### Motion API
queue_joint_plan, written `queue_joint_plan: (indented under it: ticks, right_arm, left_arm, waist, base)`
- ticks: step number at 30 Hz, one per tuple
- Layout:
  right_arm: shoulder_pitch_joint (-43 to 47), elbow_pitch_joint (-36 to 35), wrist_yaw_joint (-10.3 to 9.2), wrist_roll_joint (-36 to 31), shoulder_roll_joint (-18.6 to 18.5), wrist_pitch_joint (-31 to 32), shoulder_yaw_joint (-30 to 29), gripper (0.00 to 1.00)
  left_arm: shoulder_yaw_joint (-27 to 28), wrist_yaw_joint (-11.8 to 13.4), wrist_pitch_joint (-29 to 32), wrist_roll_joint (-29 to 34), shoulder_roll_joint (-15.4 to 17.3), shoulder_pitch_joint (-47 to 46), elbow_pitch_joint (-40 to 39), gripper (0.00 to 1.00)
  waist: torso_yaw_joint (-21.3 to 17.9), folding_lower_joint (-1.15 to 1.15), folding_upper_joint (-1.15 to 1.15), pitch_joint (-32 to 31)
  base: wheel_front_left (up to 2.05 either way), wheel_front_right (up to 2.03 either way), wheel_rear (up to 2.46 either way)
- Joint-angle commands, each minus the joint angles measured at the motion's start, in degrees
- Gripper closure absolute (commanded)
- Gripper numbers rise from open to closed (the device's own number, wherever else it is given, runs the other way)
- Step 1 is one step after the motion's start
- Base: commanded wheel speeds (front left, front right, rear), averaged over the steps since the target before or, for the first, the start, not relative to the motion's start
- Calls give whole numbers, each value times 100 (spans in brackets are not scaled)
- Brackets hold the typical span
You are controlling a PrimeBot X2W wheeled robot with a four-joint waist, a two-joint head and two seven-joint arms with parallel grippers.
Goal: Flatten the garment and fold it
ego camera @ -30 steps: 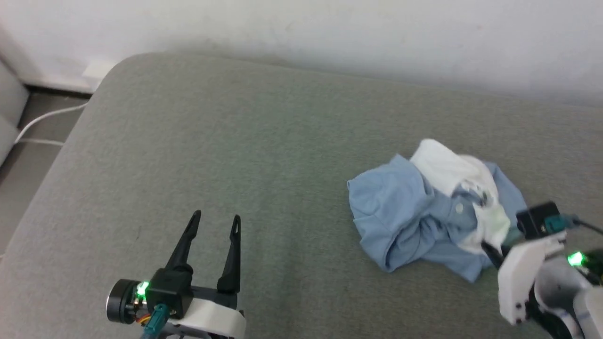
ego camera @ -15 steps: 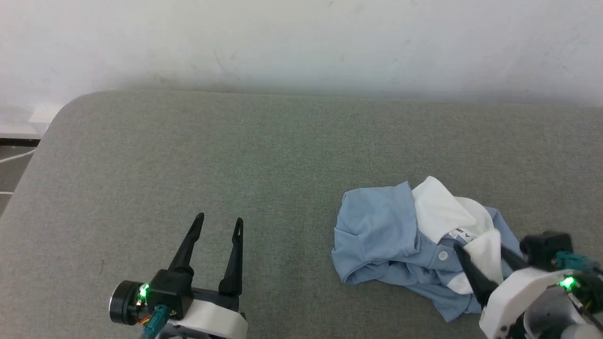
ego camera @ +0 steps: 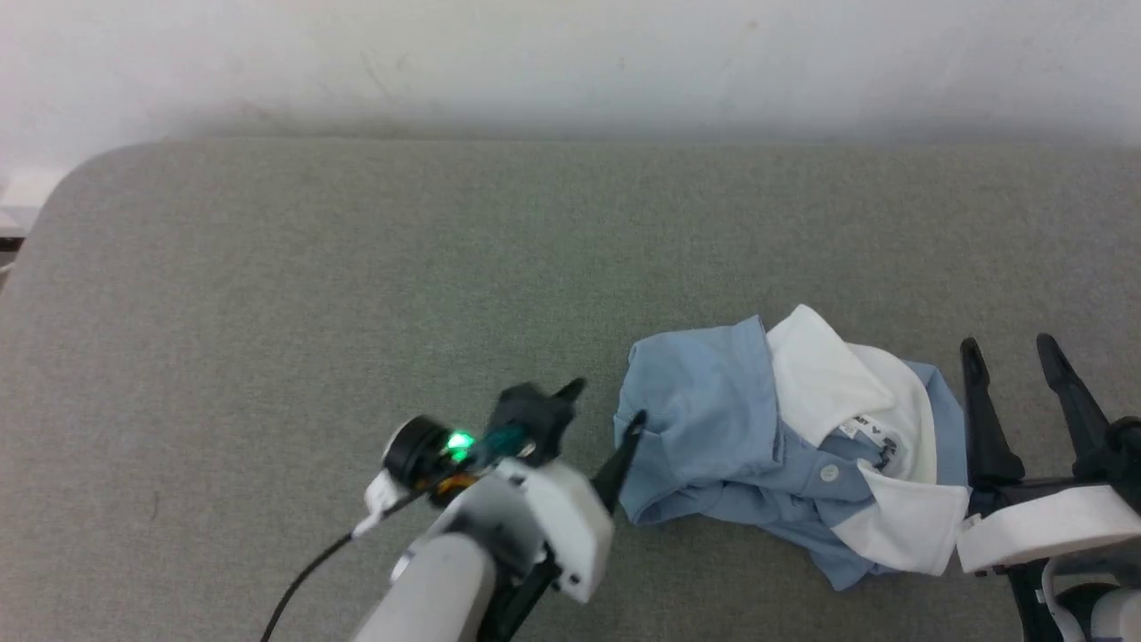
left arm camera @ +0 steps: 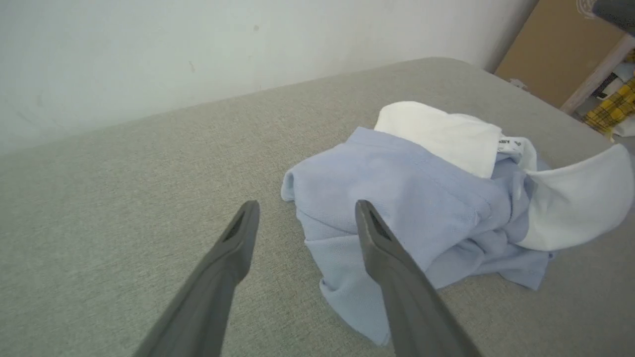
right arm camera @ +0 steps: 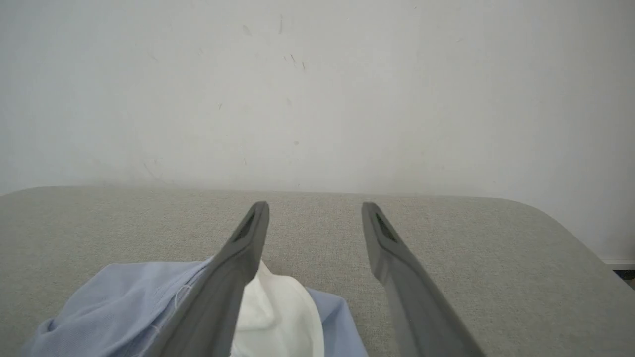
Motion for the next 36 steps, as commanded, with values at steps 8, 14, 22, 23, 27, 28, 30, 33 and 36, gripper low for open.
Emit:
queue_joint_plan:
  ticks: [8, 14, 22, 23, 27, 28, 30, 33, 36]
  right_arm:
    - [-298, -89, -5, -305, 136, -152, 19, 0]
    - [-376, -8, -5, -421, 176, -279, 50, 0]
    - [-400, 187, -5, -535, 194, -381, 8, 0]
    - [-396, 205, -5, -540, 195, -382, 12, 0]
    - [-345, 266, -5, -555, 197, -377, 1, 0]
    - [-329, 280, -5, -559, 197, -365, 3, 0]
    - [-296, 314, -5, -559, 198, -346, 7, 0]
    - [-245, 358, -5, -555, 198, -306, 46, 0]
    - [-209, 421, -5, -541, 198, -252, 105, 0]
  left_arm:
    - [-874, -42, 1812, -510, 252, -1353, 410, 0]
    - [-1260, -43, 2404, -740, 431, -1842, 889, 3]
    - [-1011, 102, 1505, -1095, 557, -1922, 895, 100]
    - [-882, 202, 1267, -1110, 579, -1883, 831, 100]
    - [-213, 649, 462, -1402, 619, -1548, 491, 100]
    - [-26, 766, 283, -1494, 629, -1435, 389, 100]
    - [285, 987, 13, -1602, 708, -1172, 226, 100]
    - [629, 1279, -213, -1732, 816, -693, 87, 100]
    - [799, 1455, -296, -1814, 914, -195, 129, 100]
  waist:
    - [-386, 0, 0, 622]
    - [-521, 0, 0, 857]
    - [-387, 0, 0, 801]
    - [-349, 0, 0, 760]
    - [-103, 0, 0, 534]
    - [-42, 0, 0, 483]
    - [98, 0, 0, 372]
    - [273, 0, 0, 242]
    - [393, 0, 0, 148]
  base:
    - [0, 0, 0]
    - [0, 0, 0]
    - [0, 0, 0]
    - [0, 0, 0]
    - [0, 0, 0]
    - [0, 0, 0]
    - [0, 0, 0]
    - [0, 0, 0]
    - [0, 0, 0]
